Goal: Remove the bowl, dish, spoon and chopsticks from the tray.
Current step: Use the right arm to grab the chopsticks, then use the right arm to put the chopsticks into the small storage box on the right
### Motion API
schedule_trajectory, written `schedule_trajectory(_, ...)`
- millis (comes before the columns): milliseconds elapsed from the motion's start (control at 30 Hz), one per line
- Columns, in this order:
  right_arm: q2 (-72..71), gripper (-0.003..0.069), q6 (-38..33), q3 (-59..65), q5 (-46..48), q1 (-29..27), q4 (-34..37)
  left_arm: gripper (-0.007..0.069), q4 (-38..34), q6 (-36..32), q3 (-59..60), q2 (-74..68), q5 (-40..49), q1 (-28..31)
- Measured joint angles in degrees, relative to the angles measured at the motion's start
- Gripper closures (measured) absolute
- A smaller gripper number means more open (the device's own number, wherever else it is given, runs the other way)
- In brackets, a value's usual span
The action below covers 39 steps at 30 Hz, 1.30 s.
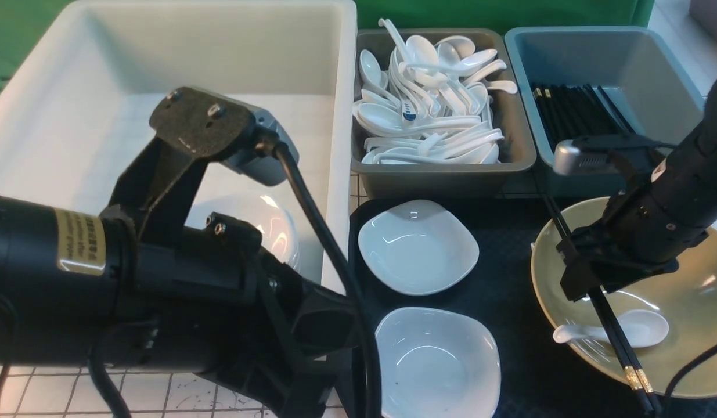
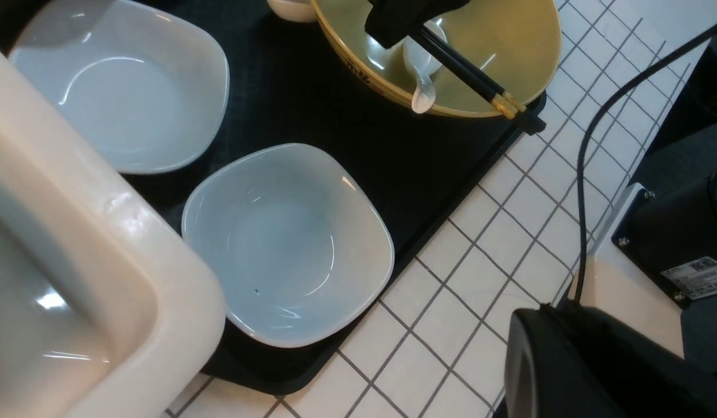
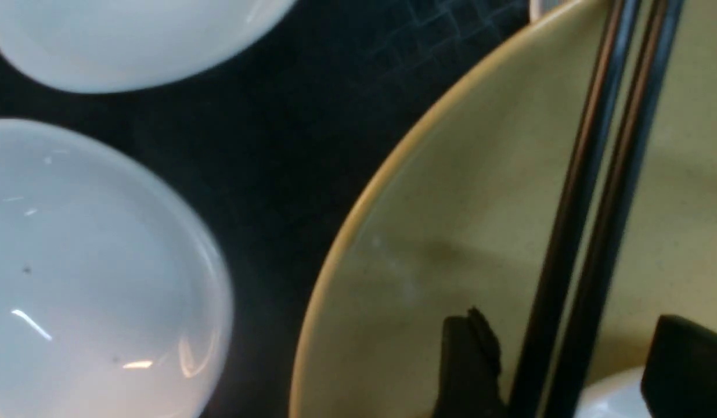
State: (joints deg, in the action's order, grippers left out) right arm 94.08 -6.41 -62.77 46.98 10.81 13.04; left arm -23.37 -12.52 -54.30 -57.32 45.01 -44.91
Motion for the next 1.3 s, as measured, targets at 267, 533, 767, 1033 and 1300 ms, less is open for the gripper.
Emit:
schedule_trajectory(267, 4.27, 0.0389, -2.46, 0.00, -0.34, 0.00, 0.05, 0.0625, -0.24, -0.18, 0.00, 0.00, -0.38, 0.00)
schedule_trajectory(533, 2.00, 0.0575, -5.36, -2.93, 5.81, 0.00, -0.78, 0.0625, -0.30, -0.30, 0.00, 0.00, -1.49, 0.00)
schedule_trajectory(767, -1.15, 0.0575, -5.36, -16.28, 9.08, -4.01, -1.87, 0.0625, -0.42, -1.21, 0.00, 0.00, -9.28, 0.00)
schedule_trajectory(1033, 17.39, 0.0575, -7.25, -45.15, 9.09, -12.14, 7.00, 0.0625, -0.71, -1.32, 0.00, 0.00, -16.68, 0.00)
schedule_trajectory(1300, 45.55, 0.0575, -3.58, -80.81, 8.54, -15.80, 10.53, 0.0625, -0.97, -2.40, 0.00, 0.00, -26.49, 0.00)
